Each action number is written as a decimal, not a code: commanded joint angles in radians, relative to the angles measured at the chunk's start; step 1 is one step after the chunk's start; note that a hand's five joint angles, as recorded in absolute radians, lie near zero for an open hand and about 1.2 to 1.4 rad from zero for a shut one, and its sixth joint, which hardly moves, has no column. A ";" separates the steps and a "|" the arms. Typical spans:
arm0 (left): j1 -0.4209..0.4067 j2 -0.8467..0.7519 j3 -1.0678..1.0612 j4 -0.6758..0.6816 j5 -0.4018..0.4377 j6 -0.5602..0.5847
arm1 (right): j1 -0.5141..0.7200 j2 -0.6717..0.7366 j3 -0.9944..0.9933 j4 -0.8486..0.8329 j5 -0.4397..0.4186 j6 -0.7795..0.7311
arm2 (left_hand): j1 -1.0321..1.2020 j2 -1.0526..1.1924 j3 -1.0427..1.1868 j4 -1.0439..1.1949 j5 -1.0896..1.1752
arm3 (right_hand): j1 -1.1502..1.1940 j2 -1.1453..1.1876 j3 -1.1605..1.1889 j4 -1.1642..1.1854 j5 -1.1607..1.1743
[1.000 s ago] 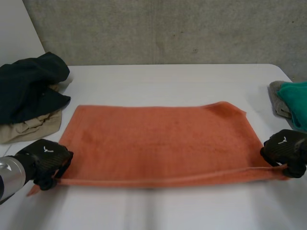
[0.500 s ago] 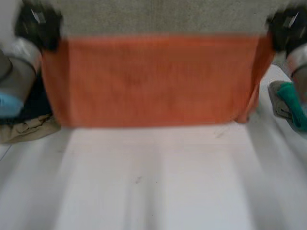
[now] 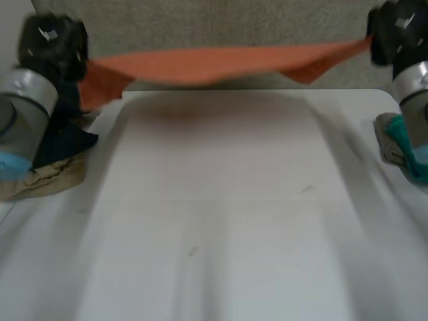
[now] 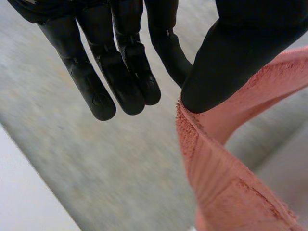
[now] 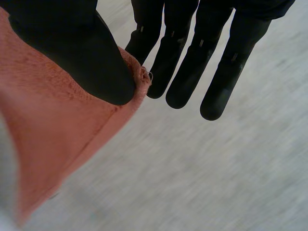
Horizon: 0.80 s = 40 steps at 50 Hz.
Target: Fold the laundry.
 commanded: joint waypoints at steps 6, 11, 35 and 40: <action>-0.024 -0.024 -0.404 0.031 0.065 0.174 | -0.039 0.051 0.257 0.200 -0.078 -0.167 | 0.231 0.195 0.200 0.194 0.227 | 0.260 0.215 0.202 0.194 0.204; -0.024 0.060 -0.545 -0.147 0.071 0.291 | -0.064 -0.060 0.380 0.498 -0.135 -0.373 | 0.231 0.195 0.200 0.194 0.227 | 0.260 0.215 0.202 0.194 0.204; -0.030 0.101 -0.379 -0.511 0.025 0.443 | -0.125 -0.121 0.334 0.827 -0.112 -0.588 | 0.231 0.195 0.200 0.194 0.227 | 0.260 0.215 0.202 0.194 0.204; -0.071 -0.046 -0.231 -0.347 0.018 0.382 | -0.065 -0.020 0.239 0.637 -0.074 -0.435 | 0.231 0.195 0.200 0.194 0.227 | 0.260 0.215 0.202 0.194 0.204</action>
